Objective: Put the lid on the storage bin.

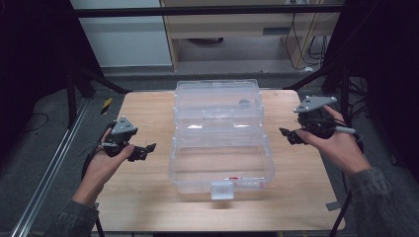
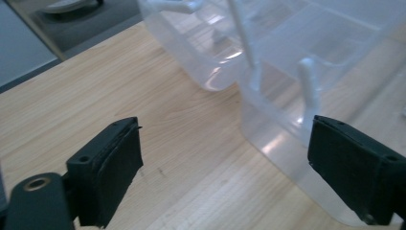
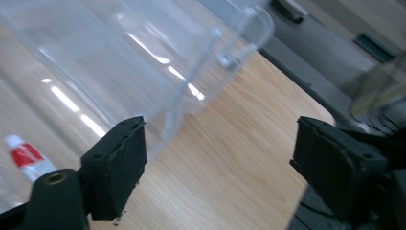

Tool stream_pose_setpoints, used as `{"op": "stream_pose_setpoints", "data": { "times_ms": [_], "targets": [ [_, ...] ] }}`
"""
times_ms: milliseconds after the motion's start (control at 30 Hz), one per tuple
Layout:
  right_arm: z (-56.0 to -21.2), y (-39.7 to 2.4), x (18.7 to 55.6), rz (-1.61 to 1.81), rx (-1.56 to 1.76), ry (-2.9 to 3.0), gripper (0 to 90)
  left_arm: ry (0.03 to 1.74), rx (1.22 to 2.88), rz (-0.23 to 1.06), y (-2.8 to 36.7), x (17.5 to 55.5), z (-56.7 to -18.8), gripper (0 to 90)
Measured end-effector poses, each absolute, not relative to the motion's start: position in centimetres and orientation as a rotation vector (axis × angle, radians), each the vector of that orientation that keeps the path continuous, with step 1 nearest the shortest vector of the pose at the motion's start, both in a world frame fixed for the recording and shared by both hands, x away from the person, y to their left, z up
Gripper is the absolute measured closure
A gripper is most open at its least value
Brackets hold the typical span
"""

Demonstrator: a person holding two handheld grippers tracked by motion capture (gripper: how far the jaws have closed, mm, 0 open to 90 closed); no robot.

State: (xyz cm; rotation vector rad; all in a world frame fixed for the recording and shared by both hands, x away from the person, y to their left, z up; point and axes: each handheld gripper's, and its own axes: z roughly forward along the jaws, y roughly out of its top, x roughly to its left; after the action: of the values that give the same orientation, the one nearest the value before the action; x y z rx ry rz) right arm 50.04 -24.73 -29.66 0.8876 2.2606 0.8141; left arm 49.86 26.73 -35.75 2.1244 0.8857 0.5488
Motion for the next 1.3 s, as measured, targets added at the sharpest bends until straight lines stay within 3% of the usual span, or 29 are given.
{"op": "stream_pose_setpoints", "data": {
  "times_ms": [67,267,333,400,433,800,1300],
  "targets": [
    [-28.2,-22.9,50.9,0.834,0.812,2.325,21.1,0.840,2.121,0.542,26.5,49.7,-35.1,4.9],
    [-26.5,-20.3,52.4,0.729,0.710,2.360,26.9,0.787,2.126,0.512,25.5,49.6,-34.5,3.9],
    [-25.8,-18.9,53.3,0.688,0.650,2.385,35.9,0.755,2.154,0.502,25.0,49.4,-34.3,4.5],
    [-25.7,-18.5,53.5,0.685,0.637,2.387,38.2,0.733,2.172,0.477,24.6,49.3,-34.2,5.1],
    [-25.4,-17.6,54.0,0.671,0.583,2.410,45.0,0.717,2.191,0.468,24.1,49.3,-34.1,6.0],
    [-27.0,-13.9,57.1,0.516,0.380,2.589,61.7,0.629,2.266,0.430,21.9,49.5,-34.4,7.7],
    [-29.2,-12.8,59.9,0.302,0.225,2.749,63.4,0.543,2.369,0.403,20.3,47.8,-33.3,7.1]
  ]
}}
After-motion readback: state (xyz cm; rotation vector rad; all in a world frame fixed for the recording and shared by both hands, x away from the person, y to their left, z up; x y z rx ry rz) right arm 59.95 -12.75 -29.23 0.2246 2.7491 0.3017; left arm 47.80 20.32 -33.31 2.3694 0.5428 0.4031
